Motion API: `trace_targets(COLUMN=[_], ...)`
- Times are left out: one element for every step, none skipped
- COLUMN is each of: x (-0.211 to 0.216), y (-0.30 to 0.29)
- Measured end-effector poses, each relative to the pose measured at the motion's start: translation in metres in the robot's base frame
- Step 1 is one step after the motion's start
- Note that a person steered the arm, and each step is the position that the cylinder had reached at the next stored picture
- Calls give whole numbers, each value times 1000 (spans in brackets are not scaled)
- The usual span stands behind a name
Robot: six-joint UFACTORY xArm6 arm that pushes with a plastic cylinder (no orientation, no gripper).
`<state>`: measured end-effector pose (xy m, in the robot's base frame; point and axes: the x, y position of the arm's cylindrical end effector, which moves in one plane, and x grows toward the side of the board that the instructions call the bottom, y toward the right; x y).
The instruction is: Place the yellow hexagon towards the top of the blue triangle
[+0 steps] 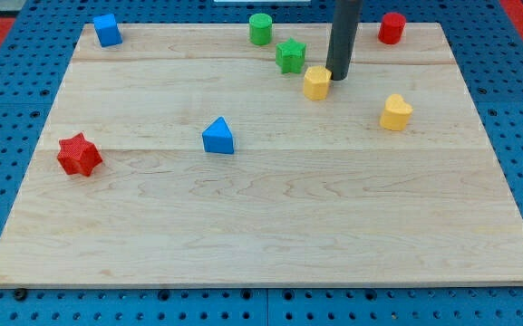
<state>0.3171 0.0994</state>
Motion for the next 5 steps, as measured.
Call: trace_targets(x=[21, 28, 26, 24, 24], y=[-10, -32, -62, -91, -116])
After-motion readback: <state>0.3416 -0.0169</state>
